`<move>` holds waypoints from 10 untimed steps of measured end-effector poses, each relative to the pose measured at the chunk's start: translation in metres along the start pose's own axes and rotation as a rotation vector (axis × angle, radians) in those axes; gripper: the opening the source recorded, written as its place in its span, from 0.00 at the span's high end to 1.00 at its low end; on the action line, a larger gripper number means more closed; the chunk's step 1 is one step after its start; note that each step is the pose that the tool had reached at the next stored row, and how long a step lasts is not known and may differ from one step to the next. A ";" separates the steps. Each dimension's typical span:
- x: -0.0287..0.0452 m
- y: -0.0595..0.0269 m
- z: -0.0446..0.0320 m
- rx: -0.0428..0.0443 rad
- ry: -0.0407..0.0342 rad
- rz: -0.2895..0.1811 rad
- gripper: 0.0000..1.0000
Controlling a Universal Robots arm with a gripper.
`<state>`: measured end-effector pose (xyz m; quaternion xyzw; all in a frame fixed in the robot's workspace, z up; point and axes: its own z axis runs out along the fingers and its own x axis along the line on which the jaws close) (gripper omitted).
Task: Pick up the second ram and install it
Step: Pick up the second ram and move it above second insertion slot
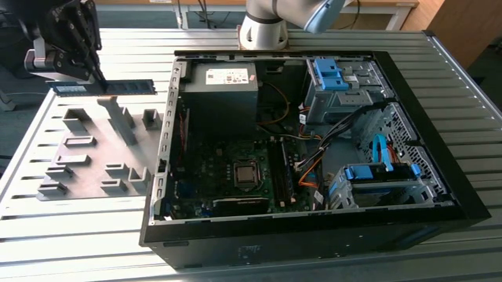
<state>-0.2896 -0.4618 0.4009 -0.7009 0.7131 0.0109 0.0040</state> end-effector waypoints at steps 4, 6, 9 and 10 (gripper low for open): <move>-0.0001 -0.0049 0.0000 0.0000 -0.0001 0.000 0.86; -0.0001 -0.0076 -0.0001 0.0000 0.0000 0.000 0.86; -0.0002 -0.0118 -0.0001 0.0000 0.0000 0.000 0.86; -0.0002 -0.0132 -0.0001 0.0000 0.0000 0.000 0.86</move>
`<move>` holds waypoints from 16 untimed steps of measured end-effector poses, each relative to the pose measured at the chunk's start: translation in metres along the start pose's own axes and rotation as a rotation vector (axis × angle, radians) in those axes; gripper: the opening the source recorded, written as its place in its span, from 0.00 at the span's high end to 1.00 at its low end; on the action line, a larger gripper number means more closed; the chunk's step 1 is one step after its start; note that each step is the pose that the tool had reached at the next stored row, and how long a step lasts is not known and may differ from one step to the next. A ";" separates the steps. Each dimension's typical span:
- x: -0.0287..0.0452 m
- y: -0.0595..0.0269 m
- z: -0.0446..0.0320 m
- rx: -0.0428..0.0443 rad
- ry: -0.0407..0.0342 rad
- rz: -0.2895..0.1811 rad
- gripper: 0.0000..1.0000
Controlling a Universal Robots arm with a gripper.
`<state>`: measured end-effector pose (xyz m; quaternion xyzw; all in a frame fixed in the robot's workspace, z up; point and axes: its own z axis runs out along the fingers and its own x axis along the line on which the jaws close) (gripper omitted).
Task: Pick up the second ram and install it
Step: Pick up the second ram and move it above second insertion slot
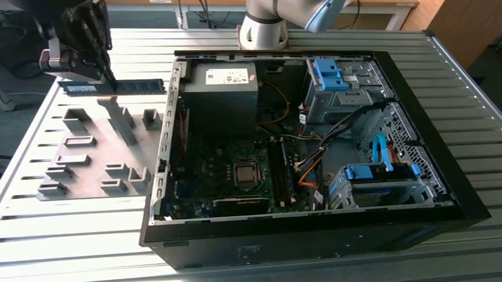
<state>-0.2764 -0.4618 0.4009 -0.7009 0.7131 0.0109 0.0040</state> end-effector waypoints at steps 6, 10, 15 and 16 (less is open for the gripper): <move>-0.0002 -0.0112 -0.0001 0.0000 0.0000 0.000 0.86; -0.0004 -0.0202 -0.0002 -0.0001 0.0000 0.000 0.86; -0.0006 -0.0347 -0.0004 -0.0001 0.0001 0.000 0.86; -0.0006 -0.0377 -0.0004 -0.0001 0.0000 0.000 0.86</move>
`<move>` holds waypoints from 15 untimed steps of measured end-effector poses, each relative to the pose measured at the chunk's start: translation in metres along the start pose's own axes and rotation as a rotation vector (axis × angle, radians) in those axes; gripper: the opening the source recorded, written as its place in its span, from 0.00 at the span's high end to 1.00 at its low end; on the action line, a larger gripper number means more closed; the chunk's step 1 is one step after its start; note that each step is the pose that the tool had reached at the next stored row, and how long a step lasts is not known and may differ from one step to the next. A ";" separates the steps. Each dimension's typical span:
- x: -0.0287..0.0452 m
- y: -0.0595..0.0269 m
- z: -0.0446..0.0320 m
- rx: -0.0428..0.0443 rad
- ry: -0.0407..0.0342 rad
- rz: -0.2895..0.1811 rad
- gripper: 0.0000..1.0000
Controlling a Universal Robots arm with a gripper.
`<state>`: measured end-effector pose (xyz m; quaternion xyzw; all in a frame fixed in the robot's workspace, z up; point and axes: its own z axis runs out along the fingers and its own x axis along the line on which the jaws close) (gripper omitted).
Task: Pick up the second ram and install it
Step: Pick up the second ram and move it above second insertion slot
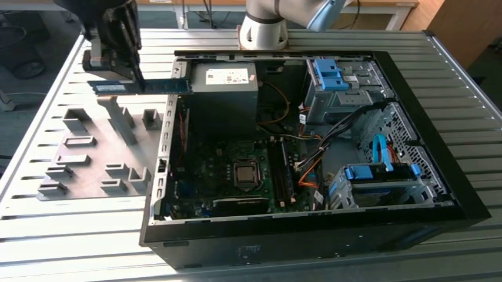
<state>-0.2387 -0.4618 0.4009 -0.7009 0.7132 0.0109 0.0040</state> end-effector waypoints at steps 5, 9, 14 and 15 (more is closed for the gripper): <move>-0.0003 -0.0163 -0.0001 0.0000 0.0000 0.000 0.86; -0.0005 -0.0291 -0.0003 0.0000 0.0000 0.000 0.86; -0.0008 -0.0446 -0.0004 0.0000 0.0000 0.000 0.86; -0.0009 -0.0477 -0.0004 0.0000 0.0000 0.000 0.86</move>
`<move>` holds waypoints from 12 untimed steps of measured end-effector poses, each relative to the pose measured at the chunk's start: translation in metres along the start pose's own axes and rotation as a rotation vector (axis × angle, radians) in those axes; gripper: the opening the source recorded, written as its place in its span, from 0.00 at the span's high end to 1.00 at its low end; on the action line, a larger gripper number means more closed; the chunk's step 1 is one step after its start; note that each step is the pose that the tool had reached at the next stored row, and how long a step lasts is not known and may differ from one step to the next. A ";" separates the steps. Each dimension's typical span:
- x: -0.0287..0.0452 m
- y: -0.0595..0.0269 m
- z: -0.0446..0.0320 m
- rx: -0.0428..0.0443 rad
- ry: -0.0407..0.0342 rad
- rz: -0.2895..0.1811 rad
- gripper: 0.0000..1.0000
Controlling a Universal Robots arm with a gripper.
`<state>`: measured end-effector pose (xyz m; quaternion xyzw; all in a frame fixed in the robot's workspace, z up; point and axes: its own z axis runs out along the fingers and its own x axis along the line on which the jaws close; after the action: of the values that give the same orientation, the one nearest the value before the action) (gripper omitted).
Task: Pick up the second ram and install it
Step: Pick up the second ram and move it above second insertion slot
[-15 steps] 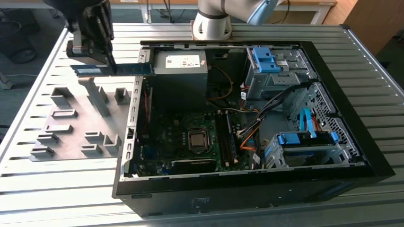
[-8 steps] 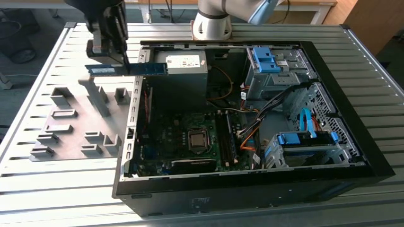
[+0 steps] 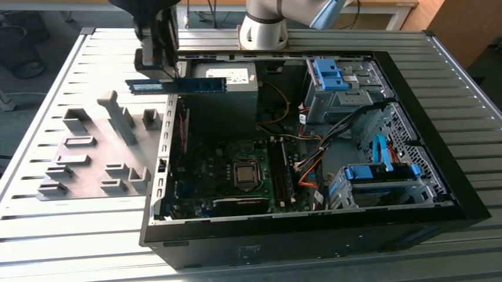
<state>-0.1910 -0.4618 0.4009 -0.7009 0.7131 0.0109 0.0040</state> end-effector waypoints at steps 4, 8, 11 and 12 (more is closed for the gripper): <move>-0.0002 -0.0120 -0.0002 0.0000 0.0001 0.000 0.86; -0.0004 -0.0238 -0.0002 0.0001 0.0000 0.000 0.86; -0.0006 -0.0332 -0.0003 0.0001 0.0000 0.000 0.86; -0.0006 -0.0363 -0.0003 0.0000 0.0000 0.000 0.86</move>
<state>-0.1548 -0.4618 0.4009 -0.7009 0.7132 0.0109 0.0040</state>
